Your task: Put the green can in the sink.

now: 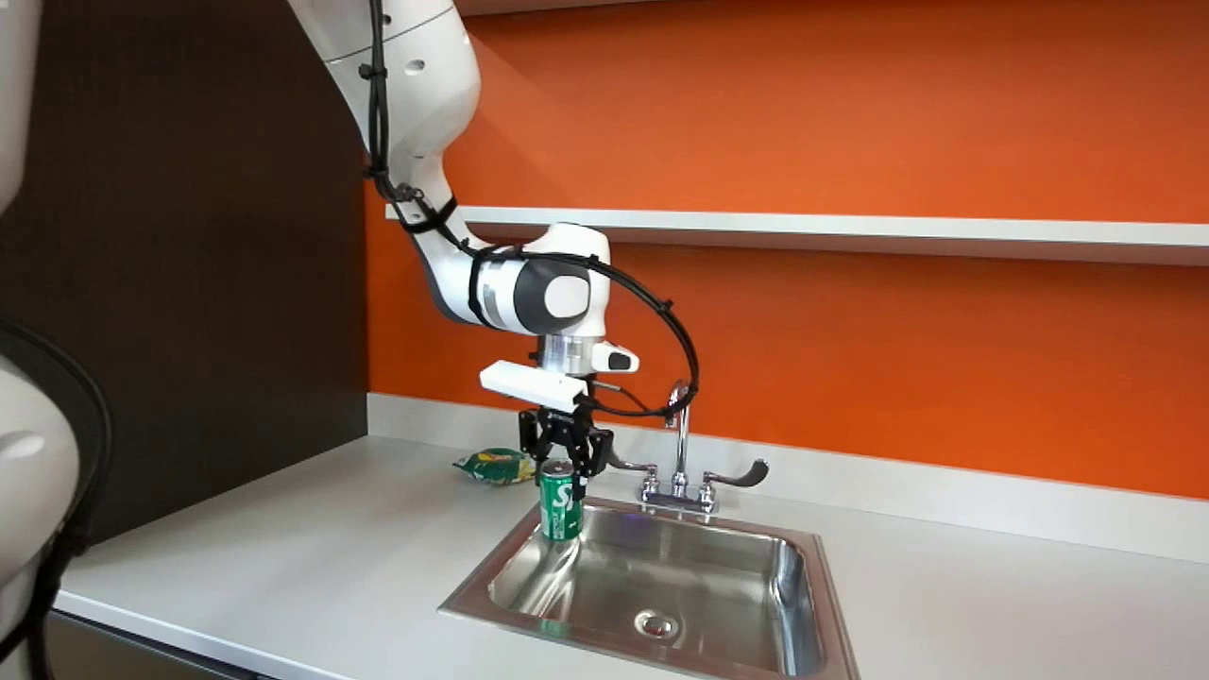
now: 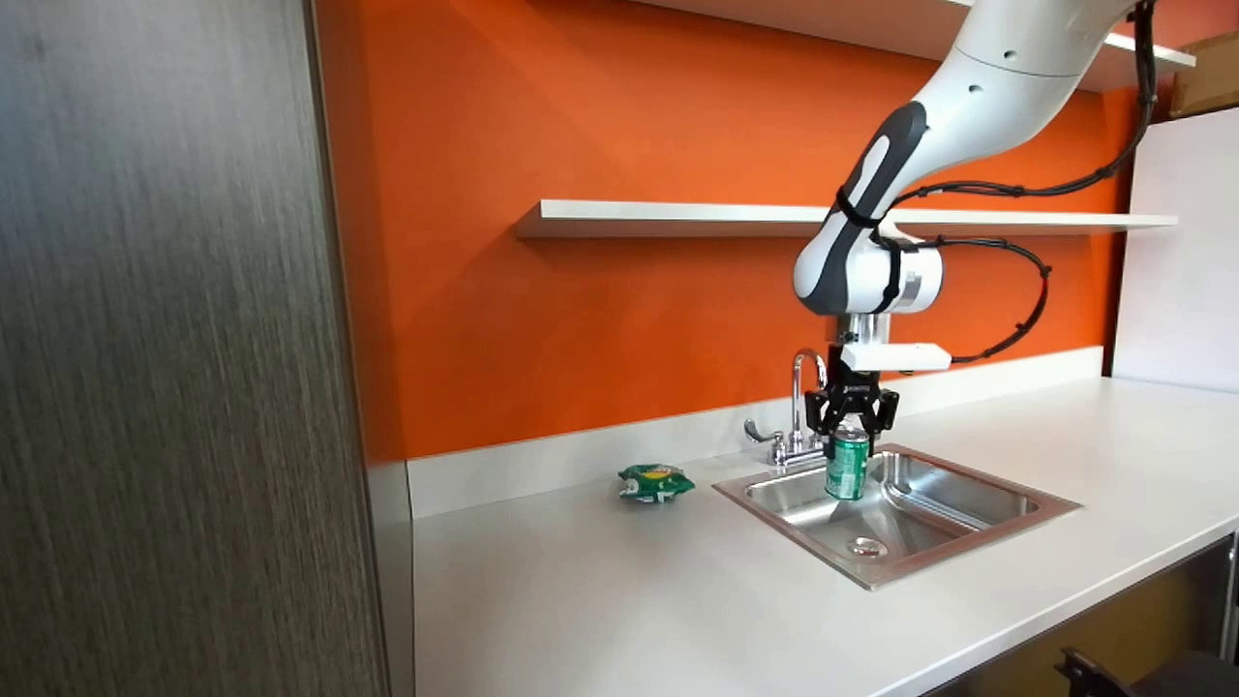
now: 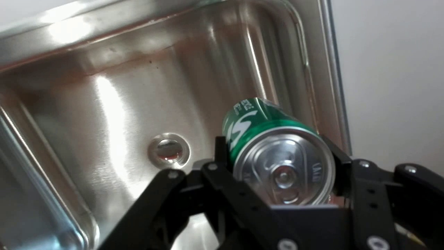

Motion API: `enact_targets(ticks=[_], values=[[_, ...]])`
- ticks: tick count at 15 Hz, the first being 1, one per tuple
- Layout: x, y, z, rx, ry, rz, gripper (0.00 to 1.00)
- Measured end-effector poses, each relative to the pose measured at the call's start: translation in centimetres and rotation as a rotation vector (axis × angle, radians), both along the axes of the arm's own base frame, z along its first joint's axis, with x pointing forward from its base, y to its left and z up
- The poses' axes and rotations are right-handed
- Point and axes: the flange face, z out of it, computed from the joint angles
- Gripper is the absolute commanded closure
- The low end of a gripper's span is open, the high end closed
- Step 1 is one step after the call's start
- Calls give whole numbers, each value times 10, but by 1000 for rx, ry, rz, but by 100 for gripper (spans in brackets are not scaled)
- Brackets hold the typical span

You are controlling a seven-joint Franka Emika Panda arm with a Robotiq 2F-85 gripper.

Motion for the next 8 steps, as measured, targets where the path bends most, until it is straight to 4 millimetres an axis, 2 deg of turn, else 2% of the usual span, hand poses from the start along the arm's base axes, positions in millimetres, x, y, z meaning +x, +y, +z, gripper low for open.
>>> enact_targets(ticks=[4,8], values=[[17,-30,-28,11,28,-67,61],[31,-45,-65,27,70,-103,61]])
